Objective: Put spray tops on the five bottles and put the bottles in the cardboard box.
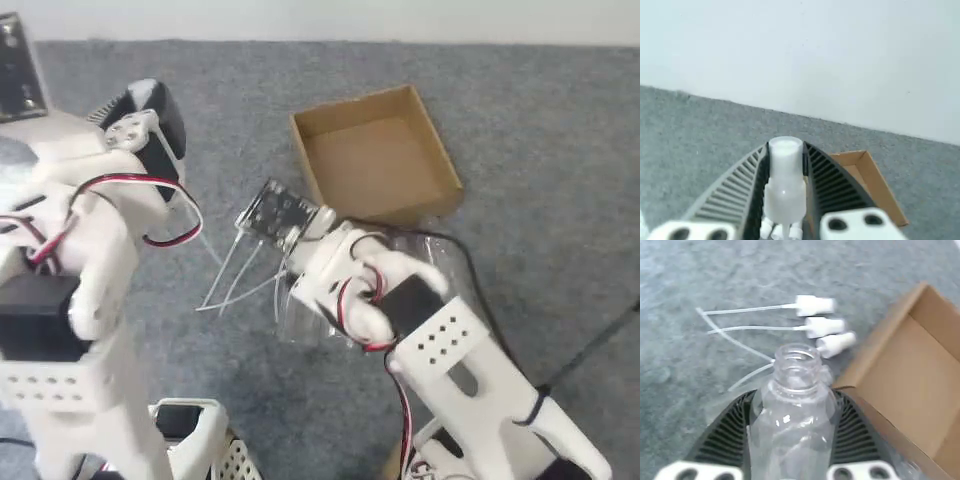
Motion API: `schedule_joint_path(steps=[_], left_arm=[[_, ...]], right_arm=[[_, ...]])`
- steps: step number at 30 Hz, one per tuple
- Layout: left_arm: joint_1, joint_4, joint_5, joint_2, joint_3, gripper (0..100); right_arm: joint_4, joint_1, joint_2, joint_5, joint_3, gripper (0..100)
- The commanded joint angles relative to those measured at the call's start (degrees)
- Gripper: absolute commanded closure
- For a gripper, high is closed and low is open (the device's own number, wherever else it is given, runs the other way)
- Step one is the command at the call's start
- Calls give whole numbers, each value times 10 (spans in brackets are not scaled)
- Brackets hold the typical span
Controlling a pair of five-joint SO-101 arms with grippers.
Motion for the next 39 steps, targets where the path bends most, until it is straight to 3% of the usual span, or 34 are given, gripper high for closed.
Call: schedule_joint_path(steps=[1,12,21,29,34,39], left_arm=[[2,-2,51,-18,-25,989],[4,-69,66,-17,37,989],[89,-108,66,-17,116,989],[99,-84,63,-17,153,989],[103,-45,40,-17,178,989],[152,-49,18,-17,240,989]], right_arm=[[-39,-38,-60,-5,22,991],[-113,-66,-188,-54,129,992],[-109,-66,-191,-54,135,992],[-112,-62,-192,-59,135,992],[-123,-4,-196,-131,132,992],[-138,18,-191,-135,135,992]])
